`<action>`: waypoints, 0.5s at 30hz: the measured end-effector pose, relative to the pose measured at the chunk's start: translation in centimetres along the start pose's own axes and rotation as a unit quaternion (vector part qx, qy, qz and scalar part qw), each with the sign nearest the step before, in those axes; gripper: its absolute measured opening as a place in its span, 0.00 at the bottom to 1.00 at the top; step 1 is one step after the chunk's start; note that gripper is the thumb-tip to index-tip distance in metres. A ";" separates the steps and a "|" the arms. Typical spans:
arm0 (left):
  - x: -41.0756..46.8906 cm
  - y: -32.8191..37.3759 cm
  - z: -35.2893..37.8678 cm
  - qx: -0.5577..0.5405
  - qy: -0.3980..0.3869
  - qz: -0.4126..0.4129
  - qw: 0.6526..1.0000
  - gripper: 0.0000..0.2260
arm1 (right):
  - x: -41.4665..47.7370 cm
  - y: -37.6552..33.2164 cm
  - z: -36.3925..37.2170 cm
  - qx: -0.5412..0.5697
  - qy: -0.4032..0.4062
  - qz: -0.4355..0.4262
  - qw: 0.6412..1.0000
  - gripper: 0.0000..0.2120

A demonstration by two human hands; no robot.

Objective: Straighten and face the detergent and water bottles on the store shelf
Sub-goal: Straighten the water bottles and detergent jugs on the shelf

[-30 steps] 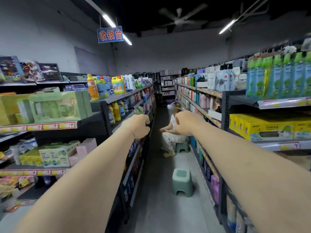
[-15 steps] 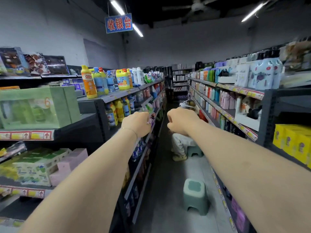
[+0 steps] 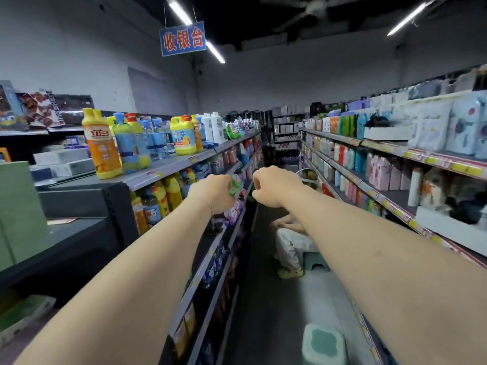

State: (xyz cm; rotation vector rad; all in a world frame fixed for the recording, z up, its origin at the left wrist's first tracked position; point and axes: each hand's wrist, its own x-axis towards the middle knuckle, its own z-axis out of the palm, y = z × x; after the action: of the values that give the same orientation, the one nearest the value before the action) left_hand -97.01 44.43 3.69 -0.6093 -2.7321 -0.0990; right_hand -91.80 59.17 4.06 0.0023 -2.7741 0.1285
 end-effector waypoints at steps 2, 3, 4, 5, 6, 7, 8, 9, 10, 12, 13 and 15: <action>2.6 0.1 1.7 0.006 -0.006 -0.005 1.000 0.13 | 2.6 1.5 1.2 0.002 0.003 -0.007 1.000 0.05; 3.9 0.1 2.5 0.008 -0.010 -0.009 1.000 0.13 | 3.9 2.3 1.8 0.002 0.003 -0.014 1.000 0.05; 5.2 0.1 3.3 0.009 -0.014 -0.013 1.000 0.13 | 5.3 3.1 2.4 0.000 0.001 -0.022 1.000 0.05; 6.5 0.1 4.1 0.012 -0.018 -0.018 1.000 0.14 | 6.7 3.9 3.0 -0.001 -0.002 -0.031 1.000 0.05; 7.8 0.0 4.8 0.014 -0.022 -0.022 0.999 0.14 | 8.2 4.7 3.5 -0.001 -0.005 -0.040 0.999 0.05; 9.2 -0.1 5.5 0.014 -0.024 -0.029 0.999 0.14 | 9.8 5.5 4.0 0.001 -0.005 -0.050 0.999 0.05; 10.6 -0.1 6.1 0.013 -0.023 -0.039 0.999 0.14 | 11.4 6.2 4.5 0.004 -0.006 -0.061 0.998 0.05; 12.1 -0.2 6.7 0.010 -0.022 -0.054 0.998 0.14 | 12.9 6.9 4.9 0.007 -0.010 -0.070 0.997 0.06; 13.5 -0.2 7.2 0.004 -0.019 -0.073 0.997 0.14 | 14.5 7.5 5.3 0.008 -0.018 -0.079 0.997 0.06; 16.2 -0.2 8.1 -0.005 -0.012 -0.108 0.994 0.14 | 17.7 8.5 6.3 0.006 -0.033 -0.097 0.995 0.06; 17.6 -0.2 8.4 -0.007 -0.010 -0.124 0.992 0.14 | 19.3 8.9 6.9 0.006 -0.039 -0.109 0.993 0.06; 19.9 -0.4 8.7 -0.006 -0.006 -0.148 0.989 0.12 | 22.3 9.3 7.9 0.011 -0.049 -0.136 0.989 0.06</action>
State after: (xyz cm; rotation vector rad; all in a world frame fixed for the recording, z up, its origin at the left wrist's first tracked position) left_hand -116.81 53.22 2.27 -0.2023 -2.8158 -0.1842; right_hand -115.65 68.04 3.80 0.4018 -2.8356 0.0894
